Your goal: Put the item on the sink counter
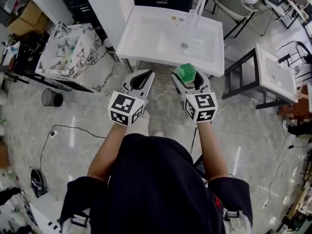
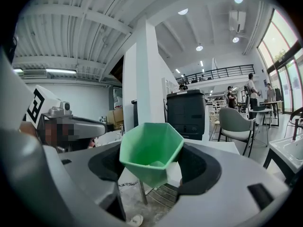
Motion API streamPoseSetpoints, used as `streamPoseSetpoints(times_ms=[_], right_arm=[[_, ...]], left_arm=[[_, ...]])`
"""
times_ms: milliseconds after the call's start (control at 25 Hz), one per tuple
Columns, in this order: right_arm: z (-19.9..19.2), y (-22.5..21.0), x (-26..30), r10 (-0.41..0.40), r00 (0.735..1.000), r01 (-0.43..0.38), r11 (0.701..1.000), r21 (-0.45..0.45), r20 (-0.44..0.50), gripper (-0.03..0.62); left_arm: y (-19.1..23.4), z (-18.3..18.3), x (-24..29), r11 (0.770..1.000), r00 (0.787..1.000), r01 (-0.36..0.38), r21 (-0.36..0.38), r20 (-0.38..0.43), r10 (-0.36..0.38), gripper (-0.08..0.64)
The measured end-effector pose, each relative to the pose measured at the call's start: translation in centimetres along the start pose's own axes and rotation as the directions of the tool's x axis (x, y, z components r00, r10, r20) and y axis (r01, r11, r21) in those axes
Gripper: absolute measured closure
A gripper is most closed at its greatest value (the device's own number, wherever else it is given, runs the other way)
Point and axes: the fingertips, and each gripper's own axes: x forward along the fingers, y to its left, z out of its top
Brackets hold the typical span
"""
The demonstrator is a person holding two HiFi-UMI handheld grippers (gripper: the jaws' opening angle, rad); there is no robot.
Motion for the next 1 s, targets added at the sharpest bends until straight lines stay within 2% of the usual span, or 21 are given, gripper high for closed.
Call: streamPoseSetpoints(times_ms=[280,600,1000], right_arm=[[0.5,-0.8,3.4,0.013,1.000,-0.013,1.000,-0.017,-0.008,0.256],[0.5,-2.2,7.3,0.024,0.999,-0.024,1.000,-0.011,-0.031,0.256],[1.1,-4.0,13.0,0.015,0.998,-0.015,1.000,-0.009,-0.068,0.256]], left_arm=[[3.3,0.1,1.9,0.999,1.000,-0.026,-0.018,-0.005,0.026,0.543],[6.0,0.5,5.6,1.000,1.000,-0.004,-0.009,-0.023,0.003,0.543],[10.9,0.8,9.5,0.999,0.999,0.018,-0.042,-0.032,-0.019,0.543]])
